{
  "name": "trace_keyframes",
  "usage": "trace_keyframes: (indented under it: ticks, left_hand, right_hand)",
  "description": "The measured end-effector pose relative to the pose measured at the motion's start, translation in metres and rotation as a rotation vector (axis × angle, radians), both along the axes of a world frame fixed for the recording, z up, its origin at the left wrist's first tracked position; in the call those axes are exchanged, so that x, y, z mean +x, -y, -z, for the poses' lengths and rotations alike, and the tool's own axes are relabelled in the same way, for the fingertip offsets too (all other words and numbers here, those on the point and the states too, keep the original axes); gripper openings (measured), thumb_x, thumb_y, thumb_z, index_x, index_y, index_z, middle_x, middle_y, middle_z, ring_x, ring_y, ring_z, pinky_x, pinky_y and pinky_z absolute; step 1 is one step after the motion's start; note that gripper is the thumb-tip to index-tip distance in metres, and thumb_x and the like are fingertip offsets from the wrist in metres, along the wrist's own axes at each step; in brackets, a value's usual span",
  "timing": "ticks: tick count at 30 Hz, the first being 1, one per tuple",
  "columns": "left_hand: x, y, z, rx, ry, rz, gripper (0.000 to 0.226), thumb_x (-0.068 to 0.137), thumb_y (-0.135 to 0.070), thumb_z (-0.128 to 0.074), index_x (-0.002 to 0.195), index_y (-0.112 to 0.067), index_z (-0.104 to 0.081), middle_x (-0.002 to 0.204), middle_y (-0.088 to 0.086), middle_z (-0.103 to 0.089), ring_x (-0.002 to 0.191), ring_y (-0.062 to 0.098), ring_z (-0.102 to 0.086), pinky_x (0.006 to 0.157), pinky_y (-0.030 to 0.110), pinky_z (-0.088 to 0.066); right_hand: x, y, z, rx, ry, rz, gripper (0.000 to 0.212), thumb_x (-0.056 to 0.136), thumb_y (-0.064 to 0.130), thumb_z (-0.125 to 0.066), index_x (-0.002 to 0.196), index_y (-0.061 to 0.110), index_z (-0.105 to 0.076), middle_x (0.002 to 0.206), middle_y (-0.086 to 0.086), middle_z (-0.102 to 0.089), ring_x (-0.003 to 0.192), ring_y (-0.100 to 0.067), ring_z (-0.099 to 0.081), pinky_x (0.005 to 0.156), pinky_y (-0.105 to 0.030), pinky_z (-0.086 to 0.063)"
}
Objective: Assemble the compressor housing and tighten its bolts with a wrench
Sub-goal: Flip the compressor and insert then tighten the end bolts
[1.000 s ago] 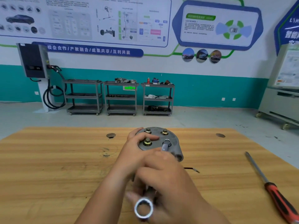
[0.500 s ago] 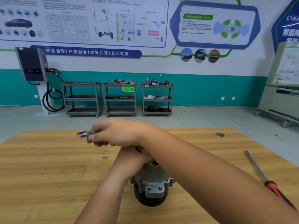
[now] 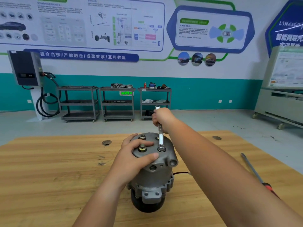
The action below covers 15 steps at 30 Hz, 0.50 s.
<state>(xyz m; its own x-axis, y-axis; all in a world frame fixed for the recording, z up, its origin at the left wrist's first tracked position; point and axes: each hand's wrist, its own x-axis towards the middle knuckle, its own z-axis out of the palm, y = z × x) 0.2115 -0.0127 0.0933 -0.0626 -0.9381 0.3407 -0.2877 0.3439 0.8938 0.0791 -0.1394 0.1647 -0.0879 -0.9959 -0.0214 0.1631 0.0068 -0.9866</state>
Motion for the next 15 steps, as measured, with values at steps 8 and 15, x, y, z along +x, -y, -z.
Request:
trace_keyframes:
  ticks: [8, 15]
  left_hand:
    - [-0.001, 0.000, -0.001, -0.005, 0.000, 0.009, 0.027, 0.067, -0.032, -0.081, 0.090, -0.042, -0.070, 0.138, -0.020, -0.033, 0.121, -0.004, -0.034, 0.080, 0.006, -0.028]
    - [-0.001, 0.000, 0.001, -0.016, -0.027, 0.009, 0.026, 0.067, -0.030, -0.082, 0.087, -0.042, -0.071, 0.138, -0.021, -0.035, 0.124, -0.002, -0.037, 0.084, 0.011, -0.031]
  right_hand:
    - [-0.073, -0.060, 0.038, -0.366, 1.001, 0.079, 0.047, 0.098, 0.049, -0.027, 0.072, 0.014, -0.045, 0.049, 0.005, -0.027, 0.035, -0.007, -0.024, 0.031, -0.018, -0.023]
    - [-0.055, -0.151, 0.077, -1.058, 0.623, 0.044, 0.068, 0.100, 0.021, 0.008, 0.052, 0.016, -0.041, 0.048, 0.003, -0.032, 0.041, -0.012, -0.037, 0.054, -0.019, -0.044]
